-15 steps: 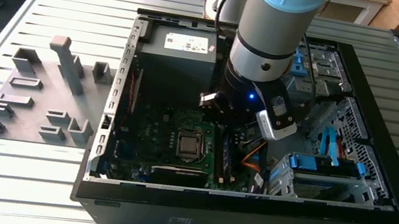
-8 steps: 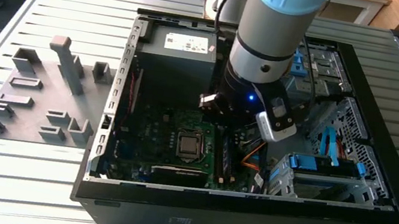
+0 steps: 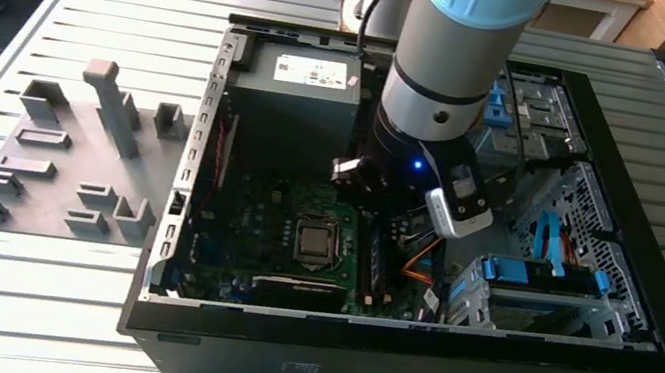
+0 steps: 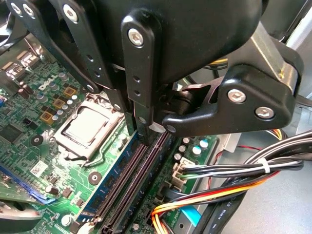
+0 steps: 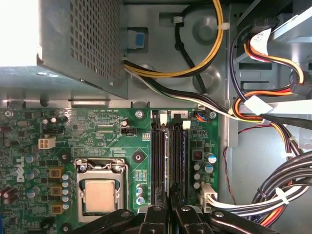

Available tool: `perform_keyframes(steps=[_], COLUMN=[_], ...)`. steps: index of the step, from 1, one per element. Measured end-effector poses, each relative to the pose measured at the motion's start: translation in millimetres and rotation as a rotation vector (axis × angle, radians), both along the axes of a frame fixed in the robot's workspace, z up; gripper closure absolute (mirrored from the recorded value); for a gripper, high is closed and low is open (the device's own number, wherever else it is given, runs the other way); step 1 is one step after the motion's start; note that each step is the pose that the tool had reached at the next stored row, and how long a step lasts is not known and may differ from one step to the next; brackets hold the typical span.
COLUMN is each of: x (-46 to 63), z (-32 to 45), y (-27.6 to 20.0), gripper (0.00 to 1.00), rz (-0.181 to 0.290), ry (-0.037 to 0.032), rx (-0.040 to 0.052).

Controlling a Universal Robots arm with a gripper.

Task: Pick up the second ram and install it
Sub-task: 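Insert the second ram into the second slot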

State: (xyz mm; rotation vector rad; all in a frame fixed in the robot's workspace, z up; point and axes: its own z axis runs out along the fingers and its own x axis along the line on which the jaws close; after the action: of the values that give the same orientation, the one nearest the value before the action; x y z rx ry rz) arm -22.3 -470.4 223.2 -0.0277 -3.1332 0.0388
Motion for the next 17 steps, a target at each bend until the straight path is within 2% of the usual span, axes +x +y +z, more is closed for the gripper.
perform_keyframes(steps=[17], x=[-0.9], z=[-3.5], y=[0.0], gripper=[0.86], rz=[0.0], ry=[0.0005], rx=[-0.0002])
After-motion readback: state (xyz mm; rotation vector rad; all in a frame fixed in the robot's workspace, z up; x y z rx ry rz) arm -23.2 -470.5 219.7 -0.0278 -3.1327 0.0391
